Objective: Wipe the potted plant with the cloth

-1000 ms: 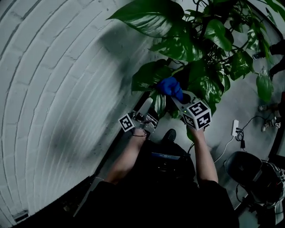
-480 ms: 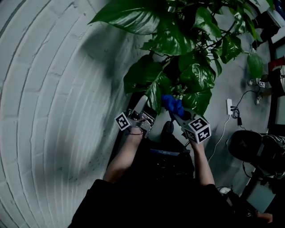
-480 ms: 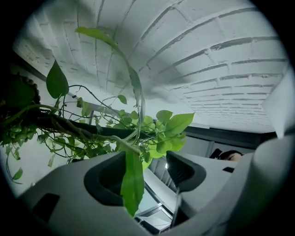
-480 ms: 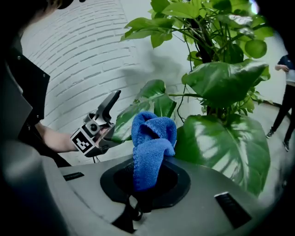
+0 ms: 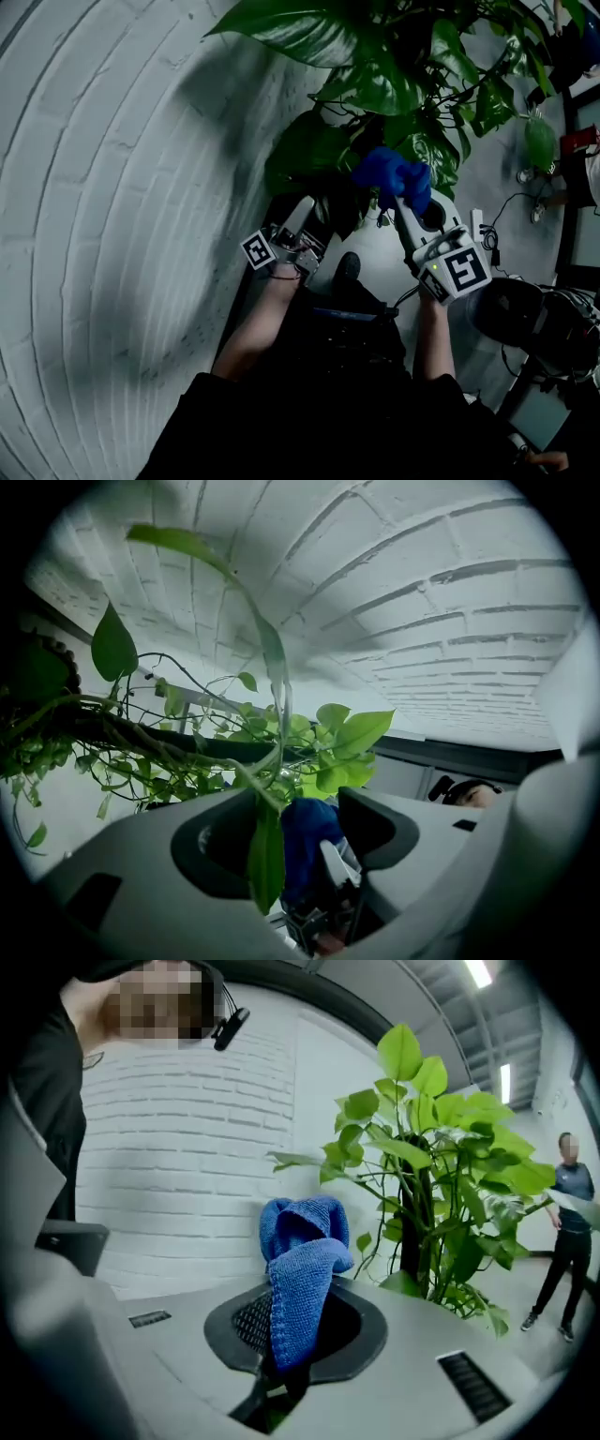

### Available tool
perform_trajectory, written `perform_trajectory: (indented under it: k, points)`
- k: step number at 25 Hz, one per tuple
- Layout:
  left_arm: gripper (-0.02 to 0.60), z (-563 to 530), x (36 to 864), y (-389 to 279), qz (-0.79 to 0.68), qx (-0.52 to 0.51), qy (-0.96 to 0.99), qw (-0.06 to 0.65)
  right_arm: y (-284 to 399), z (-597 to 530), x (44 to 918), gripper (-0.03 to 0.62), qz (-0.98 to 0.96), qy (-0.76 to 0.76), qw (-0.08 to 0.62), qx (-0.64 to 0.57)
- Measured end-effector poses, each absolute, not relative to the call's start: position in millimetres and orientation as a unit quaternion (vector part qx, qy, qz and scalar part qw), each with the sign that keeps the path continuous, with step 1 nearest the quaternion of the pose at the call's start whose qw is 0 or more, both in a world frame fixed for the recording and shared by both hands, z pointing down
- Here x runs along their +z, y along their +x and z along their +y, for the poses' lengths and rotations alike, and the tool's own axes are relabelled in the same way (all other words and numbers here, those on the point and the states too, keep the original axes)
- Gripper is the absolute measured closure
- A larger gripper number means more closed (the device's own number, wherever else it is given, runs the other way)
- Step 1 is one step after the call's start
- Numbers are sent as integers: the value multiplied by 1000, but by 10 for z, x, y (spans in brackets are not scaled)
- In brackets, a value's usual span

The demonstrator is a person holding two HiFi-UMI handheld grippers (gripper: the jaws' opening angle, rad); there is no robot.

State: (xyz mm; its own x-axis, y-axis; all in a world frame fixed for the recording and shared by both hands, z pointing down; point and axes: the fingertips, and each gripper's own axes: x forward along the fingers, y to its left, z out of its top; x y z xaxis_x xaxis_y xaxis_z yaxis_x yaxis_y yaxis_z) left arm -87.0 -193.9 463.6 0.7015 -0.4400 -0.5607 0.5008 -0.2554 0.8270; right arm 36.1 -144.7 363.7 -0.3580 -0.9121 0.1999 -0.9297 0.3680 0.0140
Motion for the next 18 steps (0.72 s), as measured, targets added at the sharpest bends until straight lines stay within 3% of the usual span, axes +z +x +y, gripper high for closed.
perform_trajectory:
  k: [6, 13, 18]
  points:
    - [296, -1894, 4582, -873, 27, -387, 693, 608, 245, -1972, 4469, 543, -820, 545, 118, 132]
    - [296, -1911, 4603, -893, 29, -382, 693, 610, 131, -1355, 5244, 543, -821, 505, 164, 211]
    - [296, -1916, 4678, -886, 24, -375, 695, 613, 220, -977, 5239, 543, -813, 508, 179, 222]
